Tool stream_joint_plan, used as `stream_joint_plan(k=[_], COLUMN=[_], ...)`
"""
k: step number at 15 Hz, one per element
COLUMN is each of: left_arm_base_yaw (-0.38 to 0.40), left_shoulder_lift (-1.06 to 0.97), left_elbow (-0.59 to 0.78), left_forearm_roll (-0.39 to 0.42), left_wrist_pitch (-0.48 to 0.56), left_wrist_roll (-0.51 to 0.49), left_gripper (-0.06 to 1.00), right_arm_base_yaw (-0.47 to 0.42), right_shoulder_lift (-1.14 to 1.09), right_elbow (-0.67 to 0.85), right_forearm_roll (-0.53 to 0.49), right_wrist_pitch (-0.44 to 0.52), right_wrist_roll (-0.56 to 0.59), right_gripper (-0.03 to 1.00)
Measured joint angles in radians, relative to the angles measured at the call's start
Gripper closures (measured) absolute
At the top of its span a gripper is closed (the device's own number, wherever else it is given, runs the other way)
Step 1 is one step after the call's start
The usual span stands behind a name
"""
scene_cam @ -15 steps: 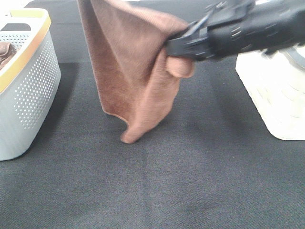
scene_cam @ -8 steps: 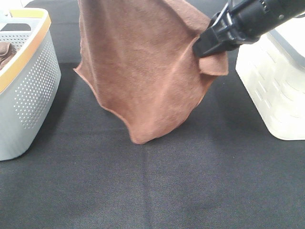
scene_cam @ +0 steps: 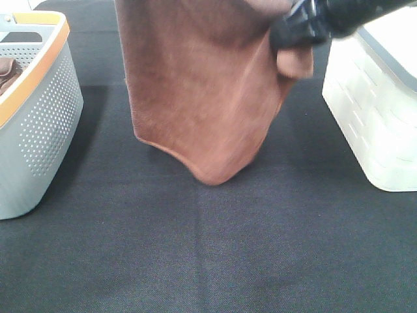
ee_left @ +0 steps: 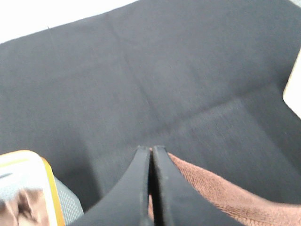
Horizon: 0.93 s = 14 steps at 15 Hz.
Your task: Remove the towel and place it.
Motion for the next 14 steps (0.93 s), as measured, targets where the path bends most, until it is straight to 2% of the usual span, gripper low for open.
stream_joint_plan(k=[1, 2, 5, 7, 9, 10, 11, 14], left_arm_base_yaw=[0.000, 0.000, 0.000, 0.002, 0.034, 0.079, 0.104, 0.154], left_shoulder_lift=[0.000, 0.000, 0.041, 0.097, 0.158, 0.198, 0.224, 0.291], left_elbow=[0.000, 0.000, 0.000, 0.000, 0.000, 0.000, 0.000, 0.000], left_forearm_roll=[0.000, 0.031, 0.182, 0.271, 0.295, 0.298, 0.297, 0.297], left_wrist_pitch=[0.000, -0.039, -0.186, -0.265, -0.349, -0.417, -0.470, -0.606], left_wrist_roll=[0.000, 0.000, 0.000, -0.001, -0.007, -0.035, -0.065, -0.122], left_gripper=[0.94, 0.94, 0.94, 0.94, 0.94, 0.94, 0.94, 0.94], right_arm_base_yaw=[0.000, 0.000, 0.000, 0.000, 0.000, 0.000, 0.001, 0.001], right_shoulder_lift=[0.000, 0.000, 0.010, 0.057, 0.132, 0.196, 0.234, 0.355], right_elbow=[0.000, 0.000, -0.001, -0.004, -0.005, -0.005, -0.006, -0.079], right_forearm_roll=[0.000, -0.001, -0.004, -0.004, -0.004, -0.004, -0.016, -0.065], right_wrist_pitch=[0.000, -0.075, -0.383, -0.542, -0.692, -0.820, -0.889, -0.981], right_wrist_roll=[0.000, 0.000, 0.000, 0.000, 0.000, 0.000, -0.001, -0.001], right_gripper=[0.97, 0.97, 0.97, 0.97, 0.97, 0.97, 0.97, 0.97])
